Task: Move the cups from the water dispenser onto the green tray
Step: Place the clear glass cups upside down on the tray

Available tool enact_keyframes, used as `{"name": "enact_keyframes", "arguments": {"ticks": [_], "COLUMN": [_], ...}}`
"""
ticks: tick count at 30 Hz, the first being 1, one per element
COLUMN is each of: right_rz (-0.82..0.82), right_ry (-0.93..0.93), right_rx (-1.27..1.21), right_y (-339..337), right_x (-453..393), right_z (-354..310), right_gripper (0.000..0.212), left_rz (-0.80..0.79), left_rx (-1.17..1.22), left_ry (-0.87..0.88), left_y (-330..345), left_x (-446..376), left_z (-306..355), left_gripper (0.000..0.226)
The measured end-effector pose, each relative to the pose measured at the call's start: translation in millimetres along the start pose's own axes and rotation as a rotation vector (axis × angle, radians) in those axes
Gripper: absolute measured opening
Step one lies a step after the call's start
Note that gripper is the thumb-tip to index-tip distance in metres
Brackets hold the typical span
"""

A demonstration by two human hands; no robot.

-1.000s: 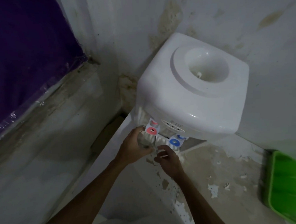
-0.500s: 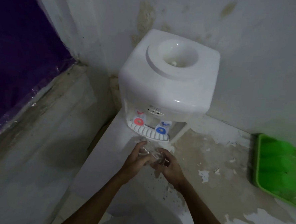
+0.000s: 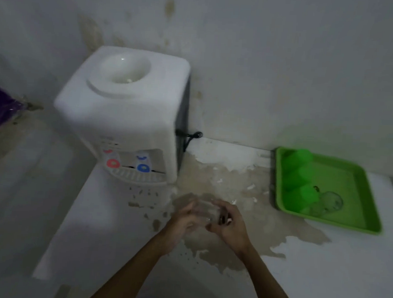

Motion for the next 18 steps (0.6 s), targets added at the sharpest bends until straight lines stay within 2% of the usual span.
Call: {"name": "enact_keyframes", "arguments": {"ticks": [2,6,8,12,18], "right_rz": [0.005,0.066,0.146,0.311,0.523], "right_ry": [-0.045,-0.085,-0.103,-0.106,-0.173], "right_rx": [0.045,0.081,0.066,0.071,0.115], "right_y": [-33.5,-113.6,-159.8,-239.1,-342.3], "right_x": [2.7,12.4,15.6,23.3,16.8], "right_z": [6.8,20.1,29.1,44.8,55.2], "right_gripper": [0.067,0.064,0.062,0.061,0.059], "left_rz": [0.000,0.046,0.034,0.009,-0.031], "left_rx": [0.094,0.120,0.115,0.047,0.004], "left_ry": [-0.068,-0.114,-0.124,-0.122,-0.089], "left_y": [32.8,119.8,169.7,258.0,362.9], "left_x": [-13.6,-39.4,-55.1,-76.0,-110.9], "left_z": [-5.5,-12.4,-12.4,-2.0,31.9], "left_gripper": [0.053,0.041,0.041,0.016,0.014]}}
Point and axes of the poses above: each hand's wrist, its own x-axis away from the middle knuckle, its own y-axis out of the palm, z = x × y, the point moved 2 cm from there along -x, towards the middle knuckle, and after that the axes turned 5 degrees about -y, right-handed, at the moved point
